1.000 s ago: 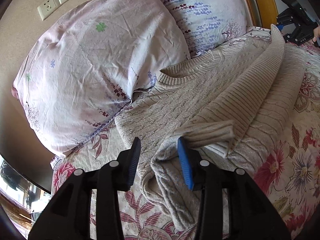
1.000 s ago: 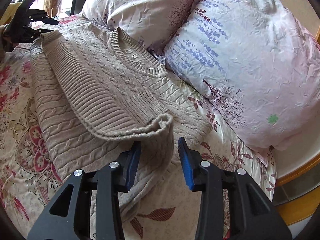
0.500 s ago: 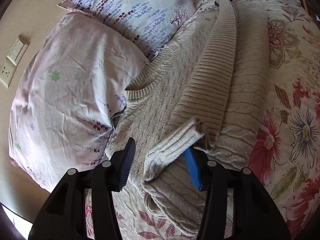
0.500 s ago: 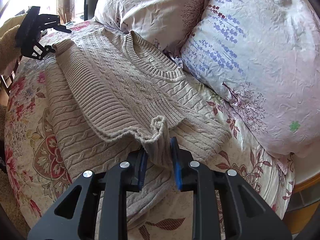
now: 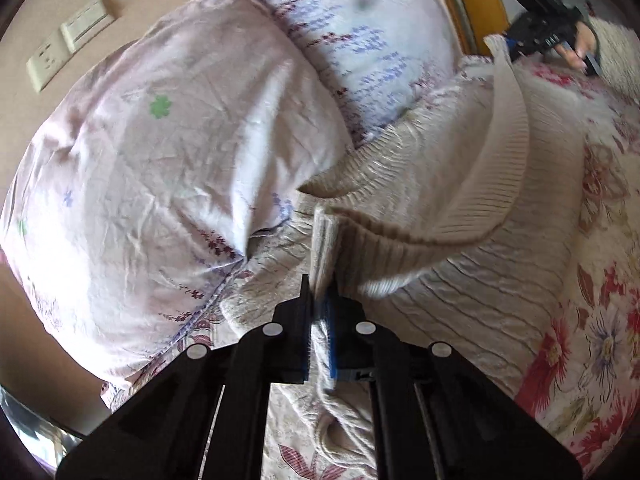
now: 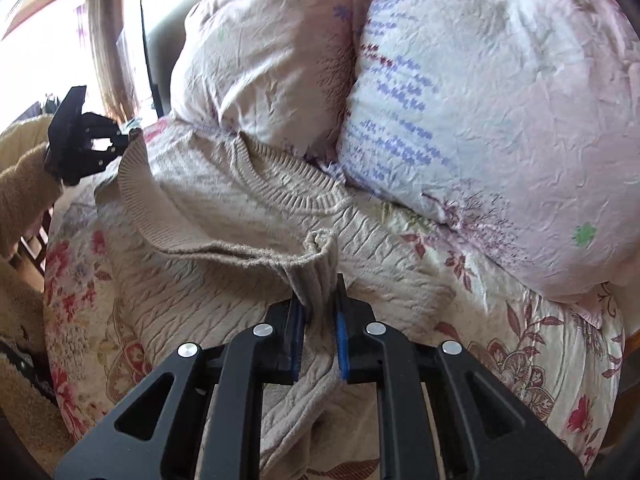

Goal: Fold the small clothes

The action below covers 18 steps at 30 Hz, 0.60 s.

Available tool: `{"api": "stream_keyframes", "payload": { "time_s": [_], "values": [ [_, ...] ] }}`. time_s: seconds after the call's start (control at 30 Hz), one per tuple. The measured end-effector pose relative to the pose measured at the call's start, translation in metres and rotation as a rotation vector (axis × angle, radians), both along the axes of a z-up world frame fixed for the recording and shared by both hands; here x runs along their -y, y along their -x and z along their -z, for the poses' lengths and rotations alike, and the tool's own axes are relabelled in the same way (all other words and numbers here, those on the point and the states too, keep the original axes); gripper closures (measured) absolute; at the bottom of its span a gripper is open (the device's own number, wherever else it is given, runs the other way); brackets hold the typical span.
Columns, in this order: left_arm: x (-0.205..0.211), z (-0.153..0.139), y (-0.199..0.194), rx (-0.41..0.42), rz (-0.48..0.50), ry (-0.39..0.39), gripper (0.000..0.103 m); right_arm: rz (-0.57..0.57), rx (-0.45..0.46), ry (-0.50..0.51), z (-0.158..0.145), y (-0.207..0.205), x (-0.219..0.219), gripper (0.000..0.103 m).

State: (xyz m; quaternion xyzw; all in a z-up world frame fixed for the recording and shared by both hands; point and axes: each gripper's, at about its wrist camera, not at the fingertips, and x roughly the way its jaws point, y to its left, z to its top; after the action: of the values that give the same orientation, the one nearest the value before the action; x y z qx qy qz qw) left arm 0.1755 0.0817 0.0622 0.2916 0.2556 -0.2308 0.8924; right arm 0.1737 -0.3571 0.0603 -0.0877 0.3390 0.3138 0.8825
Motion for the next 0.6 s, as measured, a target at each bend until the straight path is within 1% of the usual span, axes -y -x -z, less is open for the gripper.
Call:
{"api": "stream_keyframes", "payload": {
  "time_s": [0.07, 0.1, 0.13, 0.17, 0.2, 0.23, 0.27, 0.3, 0.37, 0.4, 0.43, 0.53, 0.6],
  "values": [
    [-0.016, -0.010, -0.018, 0.005, -0.090, 0.118, 0.097, 0.083, 0.036, -0.049, -0.009, -0.011, 0.003, 0.090],
    [-0.025, -0.013, -0.028, 0.006, -0.153, 0.177, 0.097, 0.137, 0.049, -0.072, -0.011, -0.019, 0.005, 0.089],
    [-0.033, -0.015, -0.039, -0.008, -0.212, 0.237, 0.097, 0.188, 0.042, -0.107, -0.012, -0.029, 0.008, 0.089],
    [-0.041, -0.014, -0.050, -0.034, -0.268, 0.302, 0.097, 0.240, 0.028, -0.140, -0.009, -0.039, 0.010, 0.089],
    [-0.049, -0.010, -0.063, -0.079, -0.322, 0.359, 0.097, 0.285, 0.005, -0.165, -0.004, -0.050, 0.011, 0.089],
    [-0.053, -0.003, -0.074, -0.124, -0.363, 0.398, 0.097, 0.325, -0.027, -0.169, 0.004, -0.060, 0.012, 0.089],
    [-0.053, 0.005, -0.083, -0.165, -0.390, 0.415, 0.097, 0.356, -0.064, -0.154, 0.014, -0.069, 0.009, 0.089],
    [-0.050, 0.015, -0.090, -0.198, -0.411, 0.406, 0.097, 0.376, -0.098, -0.127, 0.025, -0.075, 0.003, 0.089],
    [-0.041, 0.028, -0.096, -0.226, -0.429, 0.372, 0.097, 0.388, -0.127, -0.083, 0.040, -0.081, -0.009, 0.090],
    [-0.038, 0.031, -0.096, -0.229, -0.434, 0.364, 0.097, 0.388, -0.131, -0.085, 0.042, -0.082, -0.011, 0.090],
    [-0.038, 0.031, -0.097, -0.231, -0.435, 0.374, 0.097, 0.394, -0.130, -0.097, 0.041, -0.083, -0.012, 0.090],
    [-0.040, 0.024, -0.101, -0.234, -0.442, 0.402, 0.097, 0.436, -0.133, -0.143, 0.034, -0.087, -0.006, 0.090],
    [-0.040, 0.022, -0.104, -0.236, -0.450, 0.401, 0.097, 0.469, -0.143, -0.163, 0.032, -0.089, -0.001, 0.090]
  ]
}}
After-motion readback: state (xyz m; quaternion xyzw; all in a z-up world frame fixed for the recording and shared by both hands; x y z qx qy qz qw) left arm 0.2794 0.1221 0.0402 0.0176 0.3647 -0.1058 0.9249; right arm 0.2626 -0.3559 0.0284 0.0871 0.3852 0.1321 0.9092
